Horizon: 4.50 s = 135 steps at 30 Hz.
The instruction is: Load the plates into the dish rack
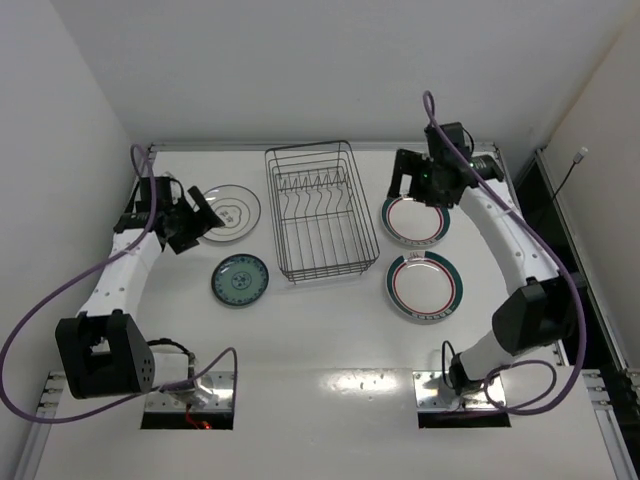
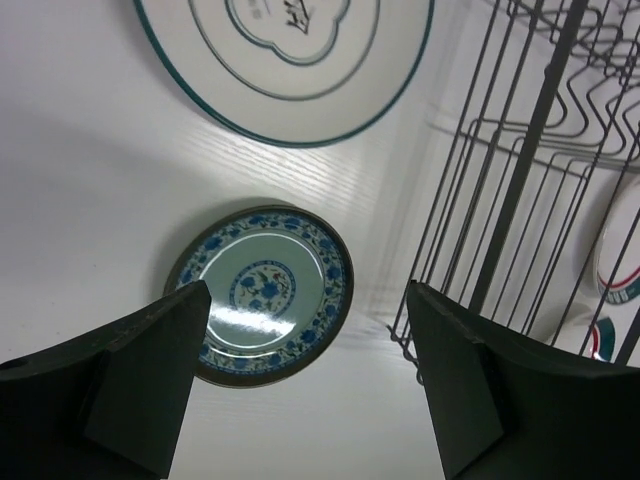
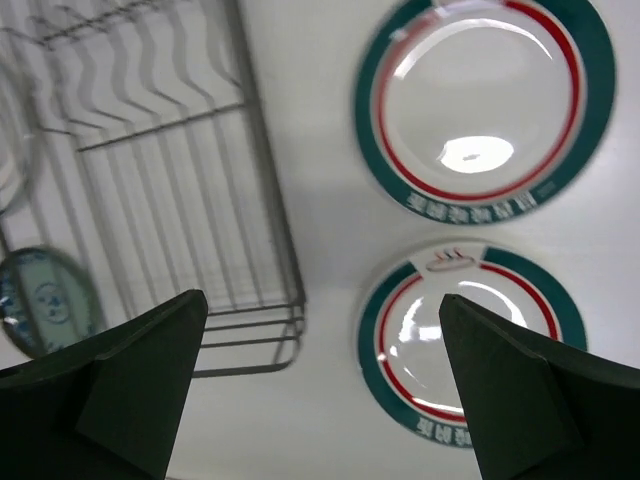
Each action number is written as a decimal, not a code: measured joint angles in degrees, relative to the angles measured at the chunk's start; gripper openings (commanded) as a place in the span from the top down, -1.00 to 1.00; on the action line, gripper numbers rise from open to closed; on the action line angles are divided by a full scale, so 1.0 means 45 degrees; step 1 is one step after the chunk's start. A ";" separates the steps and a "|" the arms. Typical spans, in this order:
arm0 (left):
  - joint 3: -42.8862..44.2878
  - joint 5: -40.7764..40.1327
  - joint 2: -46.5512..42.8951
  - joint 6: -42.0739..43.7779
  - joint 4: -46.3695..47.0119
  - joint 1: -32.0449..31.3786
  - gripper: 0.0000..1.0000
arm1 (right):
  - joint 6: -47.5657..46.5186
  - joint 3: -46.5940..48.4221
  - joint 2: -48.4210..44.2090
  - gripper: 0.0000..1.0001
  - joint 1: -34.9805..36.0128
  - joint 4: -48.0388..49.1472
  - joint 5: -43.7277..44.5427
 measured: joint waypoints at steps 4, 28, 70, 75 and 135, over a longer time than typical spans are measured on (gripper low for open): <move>-0.0510 0.0505 -0.0165 0.0078 0.0112 -0.0282 -0.57 | 0.0058 -0.2482 -0.0131 -0.98 -0.2560 0.0588 -0.1248; -0.1506 0.1865 -0.0714 0.0146 0.0767 -0.0913 -0.57 | -0.0214 -0.3633 0.6353 0.32 -0.8038 0.3682 -0.8150; -0.1229 0.1831 -0.0714 0.0568 -0.0034 -0.0913 -0.57 | -0.0690 0.3269 0.3521 1.00 0.2987 0.2021 0.7660; -0.1224 0.1831 -0.0714 0.0690 -0.0151 -0.0913 -0.57 | -0.0733 0.4692 0.4940 1.00 0.3531 0.1520 0.8670; -0.0656 0.2487 -0.0967 0.0991 -0.0534 -0.0913 -0.57 | -0.1268 -0.8752 -0.0908 -0.69 -0.8286 0.0466 -0.2735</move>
